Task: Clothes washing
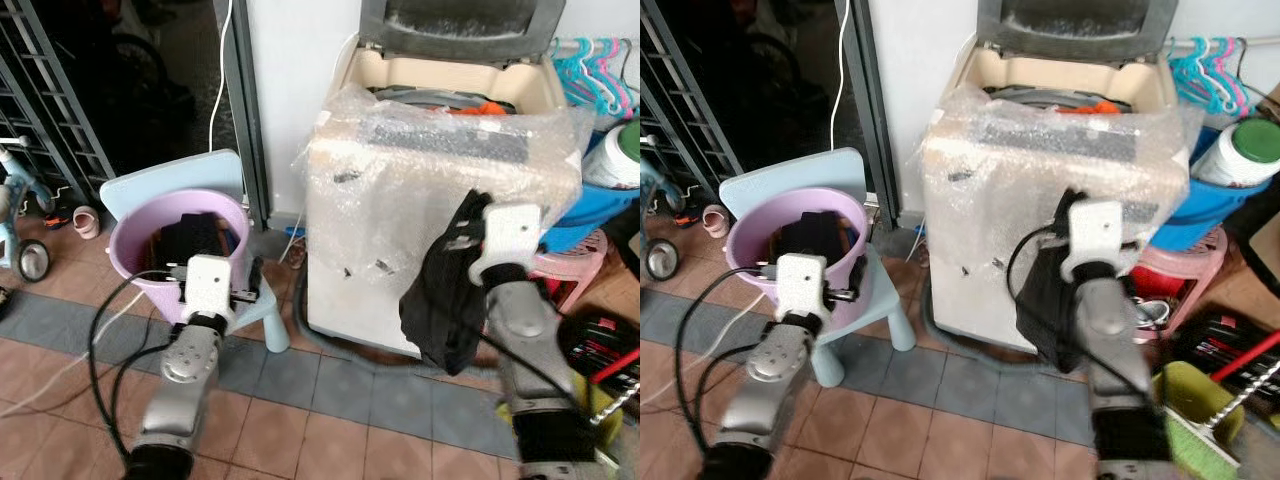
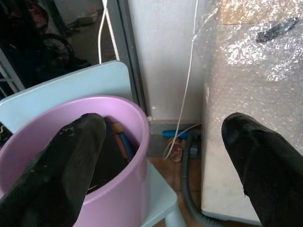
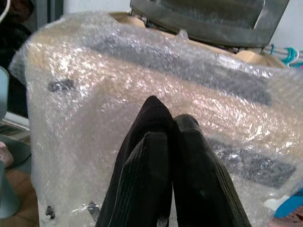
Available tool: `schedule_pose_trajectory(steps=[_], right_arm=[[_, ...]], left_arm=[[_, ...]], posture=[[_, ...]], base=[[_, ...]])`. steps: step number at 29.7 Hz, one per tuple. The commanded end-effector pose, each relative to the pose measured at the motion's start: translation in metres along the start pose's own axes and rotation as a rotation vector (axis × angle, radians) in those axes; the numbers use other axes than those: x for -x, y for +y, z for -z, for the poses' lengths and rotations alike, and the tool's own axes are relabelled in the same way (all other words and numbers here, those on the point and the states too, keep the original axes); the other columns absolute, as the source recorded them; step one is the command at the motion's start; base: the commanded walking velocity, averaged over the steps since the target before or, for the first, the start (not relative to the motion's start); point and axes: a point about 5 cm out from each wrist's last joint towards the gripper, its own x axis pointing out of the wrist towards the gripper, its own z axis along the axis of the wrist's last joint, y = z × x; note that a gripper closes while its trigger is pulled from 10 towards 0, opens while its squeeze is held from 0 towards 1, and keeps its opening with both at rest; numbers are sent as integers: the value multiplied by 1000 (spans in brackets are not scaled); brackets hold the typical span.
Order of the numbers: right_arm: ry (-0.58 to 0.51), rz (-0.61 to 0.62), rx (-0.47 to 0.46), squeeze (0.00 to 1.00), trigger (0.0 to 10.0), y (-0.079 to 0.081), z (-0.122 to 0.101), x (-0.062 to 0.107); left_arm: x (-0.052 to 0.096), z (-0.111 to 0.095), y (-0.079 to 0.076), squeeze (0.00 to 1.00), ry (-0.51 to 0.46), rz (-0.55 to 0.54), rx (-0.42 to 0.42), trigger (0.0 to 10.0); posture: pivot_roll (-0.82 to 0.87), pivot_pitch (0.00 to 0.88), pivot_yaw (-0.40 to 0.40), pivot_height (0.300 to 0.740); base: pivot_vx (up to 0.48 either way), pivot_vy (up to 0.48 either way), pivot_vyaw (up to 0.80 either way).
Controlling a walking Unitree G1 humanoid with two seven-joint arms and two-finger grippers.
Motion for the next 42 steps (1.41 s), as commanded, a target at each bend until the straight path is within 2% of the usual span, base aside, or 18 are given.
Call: schedule_pose_trajectory(steps=[1,3,7,11,14,18,19,20,22,26,27,31,33,36,37,38,41,42], right_arm=[[-72,16,27,0,10000,-5,-18,-6],[-81,14,37,0,10000,-6,-20,-7],[-177,-20,69,0,10000,-20,-48,-34],[-225,-95,78,0,10000,-21,-66,-48],[-309,-246,114,0,10000,-16,-99,-65],[-478,-435,236,0,10000,-18,-172,-92],[-478,-435,236,0,10000,-18,-172,-92],[-541,-427,294,0,10000,-27,-201,-100],[-607,-225,249,0,10000,-58,-253,-112],[-644,48,119,0,10000,-102,-296,-111],[-676,167,114,0,10000,-123,-307,-105],[-647,185,108,0,10000,-133,-292,-106],[-532,96,187,0,10000,-118,-247,-117],[-406,21,185,0,10000,-104,-204,-125],[-406,21,185,0,10000,-104,-204,-125],[-329,-30,184,0,10000,-95,-176,-126],[-290,-70,175,0,10000,-87,-158,-126],[-256,-118,155,0,10000,-79,-141,-124]], left_arm=[[-6,-8,-9,0,-31,43,4,10000],[-6,-9,-9,0,-32,43,8,10000],[-2,-4,-12,0,-16,46,1,10000],[-3,-1,-13,0,3,30,1,10000],[-4,-2,-17,0,0,54,17,10000],[-8,-2,-21,0,2,52,20,10000],[-8,-2,-21,0,2,52,20,10000],[-8,-3,-22,0,-4,56,20,10000],[-9,-4,-23,0,-11,61,24,10000],[-10,-3,-25,0,-9,58,23,10000],[-9,-3,-26,0,-10,49,32,10000],[-6,0,-25,0,-3,30,39,10000],[-4,1,-26,0,1,33,40,10000],[-5,1,-28,0,2,47,35,10000],[-5,1,-28,0,2,47,35,10000],[-6,0,-29,0,1,55,33,10000],[-8,-1,-29,0,-4,62,33,10000],[-9,-3,-29,0,-12,71,31,10000]], posture=[[-64,0,41,740],[-64,0,41,740],[-61,0,48,740],[-58,0,43,740],[-57,0,40,740],[-62,0,39,740],[-62,0,39,740],[-64,0,38,740],[-66,0,35,740],[-58,0,20,740],[-50,0,8,740],[-47,0,5,740],[-48,0,7,740],[-57,0,20,740],[-57,0,20,740],[-62,0,27,740],[-69,0,34,740],[-72,0,35,740]], base=[[480,0,-650],[480,0,-650],[480,0,-139],[390,0,0],[0,0,0],[0,0,0],[0,0,0],[0,0,0],[0,0,0],[0,0,0],[0,0,0],[0,0,0],[0,0,0],[0,0,0],[0,0,0],[0,0,0],[0,0,0],[0,0,0]])
